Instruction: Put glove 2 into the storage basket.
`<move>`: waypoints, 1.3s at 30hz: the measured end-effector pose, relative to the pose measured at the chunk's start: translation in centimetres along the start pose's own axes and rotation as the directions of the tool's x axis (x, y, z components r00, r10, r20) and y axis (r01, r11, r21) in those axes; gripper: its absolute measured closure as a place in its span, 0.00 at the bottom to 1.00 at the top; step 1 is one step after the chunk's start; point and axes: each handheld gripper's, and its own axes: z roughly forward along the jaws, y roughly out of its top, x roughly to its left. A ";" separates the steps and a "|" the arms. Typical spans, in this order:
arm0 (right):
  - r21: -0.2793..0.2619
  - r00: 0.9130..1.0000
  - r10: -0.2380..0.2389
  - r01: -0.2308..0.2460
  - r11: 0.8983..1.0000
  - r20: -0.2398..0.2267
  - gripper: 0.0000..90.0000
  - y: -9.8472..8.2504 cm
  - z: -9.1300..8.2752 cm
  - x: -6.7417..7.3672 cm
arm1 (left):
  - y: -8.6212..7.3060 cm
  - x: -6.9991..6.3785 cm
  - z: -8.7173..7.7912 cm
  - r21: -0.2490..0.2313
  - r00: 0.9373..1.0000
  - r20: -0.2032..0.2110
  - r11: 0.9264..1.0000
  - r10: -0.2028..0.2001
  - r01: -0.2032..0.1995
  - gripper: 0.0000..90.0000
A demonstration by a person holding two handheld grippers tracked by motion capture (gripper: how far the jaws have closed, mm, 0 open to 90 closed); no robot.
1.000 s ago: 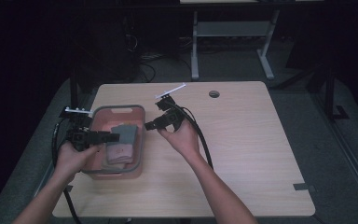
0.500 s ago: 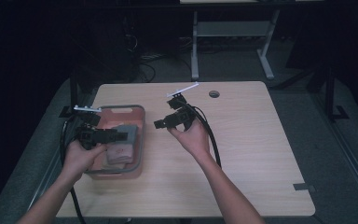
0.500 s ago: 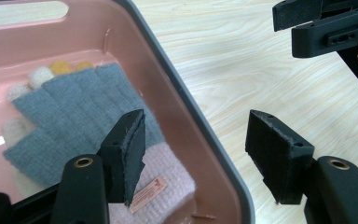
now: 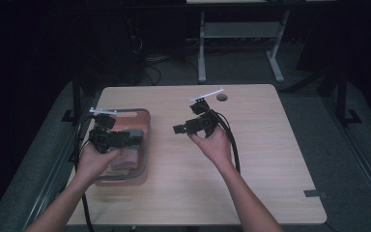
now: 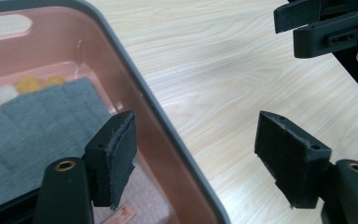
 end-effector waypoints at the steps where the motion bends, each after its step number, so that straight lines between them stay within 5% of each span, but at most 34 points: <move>1: 0.000 1.000 0.002 -0.002 1.000 0.002 0.41 -0.1 -0.2 -0.2 | 0.1 -0.2 0.2 0.002 1.000 0.001 1.000 0.003 -0.003 0.32; 18: -0.021 0.998 0.063 -0.063 0.998 0.030 0.41 -2.4 -3.2 -3.0 | 1.3 -3.4 2.6 0.014 0.997 0.034 0.997 0.074 -0.074 0.30; 39: -0.057 0.991 0.120 -0.117 0.992 0.052 0.40 -5.5 -6.3 -6.4 | 1.7 -6.2 5.5 0.013 0.992 0.058 0.994 0.108 -0.109 0.27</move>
